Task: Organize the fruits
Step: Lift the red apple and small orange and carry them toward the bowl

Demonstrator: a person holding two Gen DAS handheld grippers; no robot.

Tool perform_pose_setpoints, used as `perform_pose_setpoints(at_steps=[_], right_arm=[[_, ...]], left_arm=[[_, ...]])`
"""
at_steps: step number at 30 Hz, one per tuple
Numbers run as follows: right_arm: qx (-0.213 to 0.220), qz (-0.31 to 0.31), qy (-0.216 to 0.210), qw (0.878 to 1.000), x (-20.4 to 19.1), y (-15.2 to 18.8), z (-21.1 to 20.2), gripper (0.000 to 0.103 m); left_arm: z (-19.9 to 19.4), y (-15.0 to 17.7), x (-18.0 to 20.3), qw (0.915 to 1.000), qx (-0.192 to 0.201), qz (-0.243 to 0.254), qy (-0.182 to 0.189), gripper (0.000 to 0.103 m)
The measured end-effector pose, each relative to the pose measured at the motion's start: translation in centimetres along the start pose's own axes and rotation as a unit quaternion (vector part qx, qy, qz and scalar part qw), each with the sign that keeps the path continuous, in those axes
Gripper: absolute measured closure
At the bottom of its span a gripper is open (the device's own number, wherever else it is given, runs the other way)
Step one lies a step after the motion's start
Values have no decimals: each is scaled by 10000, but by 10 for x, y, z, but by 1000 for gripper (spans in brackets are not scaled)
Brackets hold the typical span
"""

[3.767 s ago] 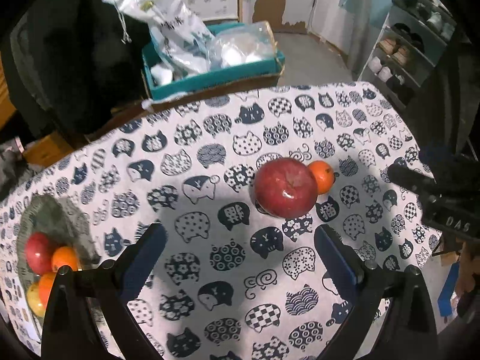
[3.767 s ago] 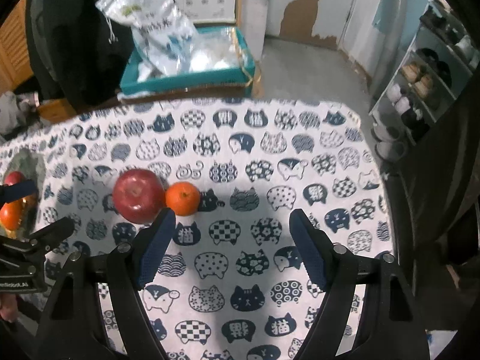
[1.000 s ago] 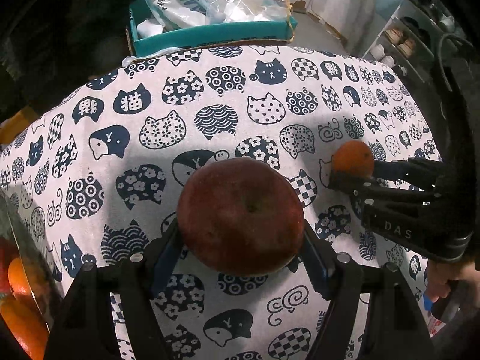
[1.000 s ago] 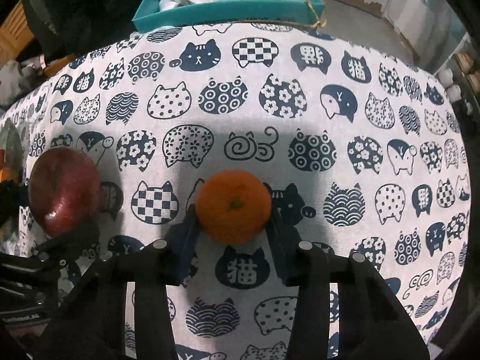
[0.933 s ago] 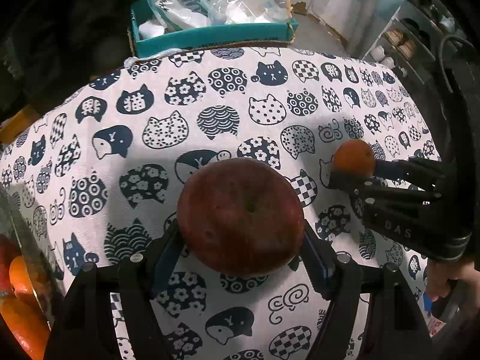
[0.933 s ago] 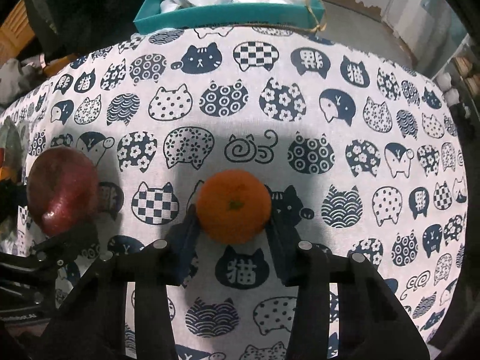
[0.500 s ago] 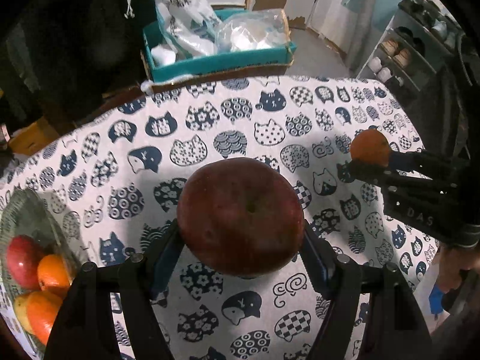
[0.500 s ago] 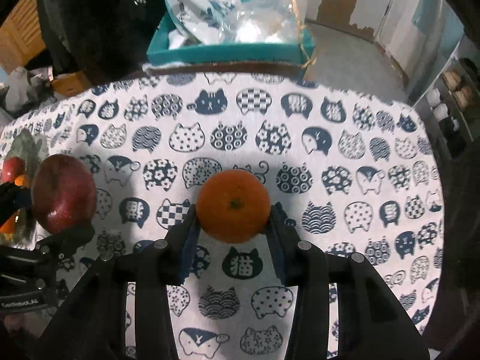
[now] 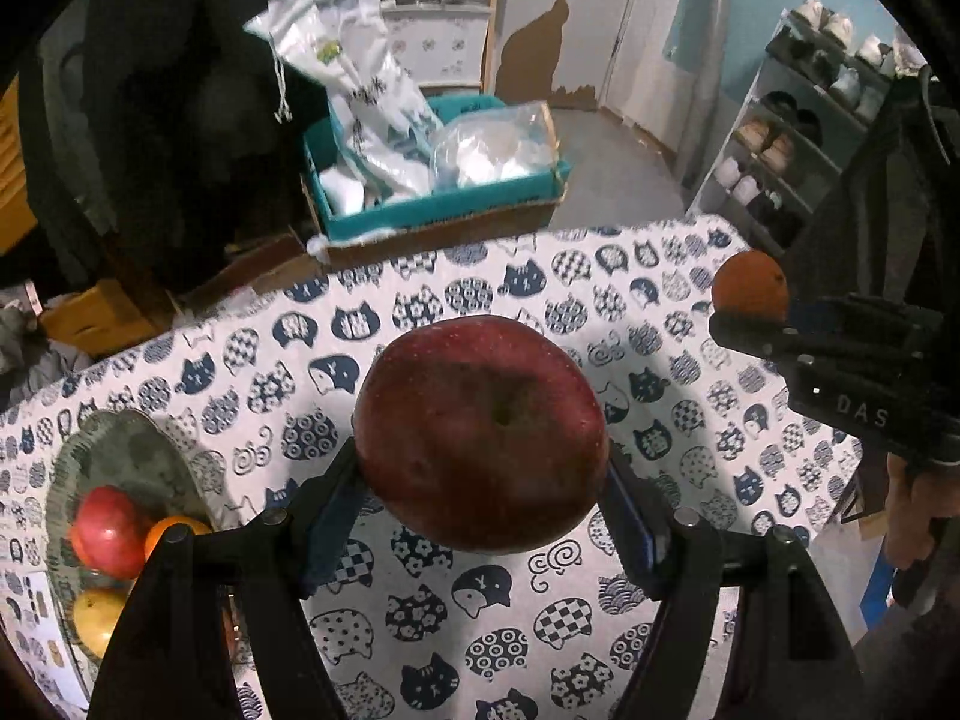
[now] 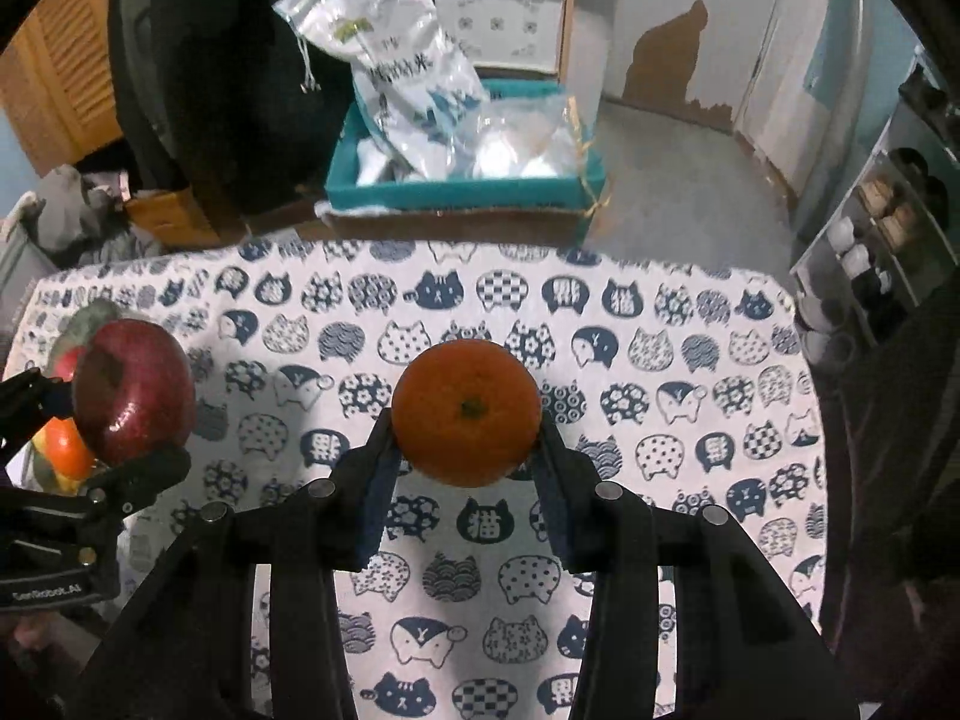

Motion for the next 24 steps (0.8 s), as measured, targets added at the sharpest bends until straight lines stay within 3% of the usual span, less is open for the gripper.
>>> perform_pose_setpoints(at_steps=[14,24], right_arm=[[712,-345,-182,9967,-31,-21,-77,61],[1008,-500,-325,9931,-51,-27,-110,61]], left_arm=[[-75,-13,-15,9977,673,-78,-81,27],[-116,-17,-25,9945,1029,-153,-89,27]])
Point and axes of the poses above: each gripper's, at about its wrist camera, not at the fingertips, and z roughly the way its jaws point, x to its right, y to its underside, the point moved 7 cm from there along z, roughly the way its jaws point, and after that the axes turned 8 degrees about -y, right-handed, at the moved point
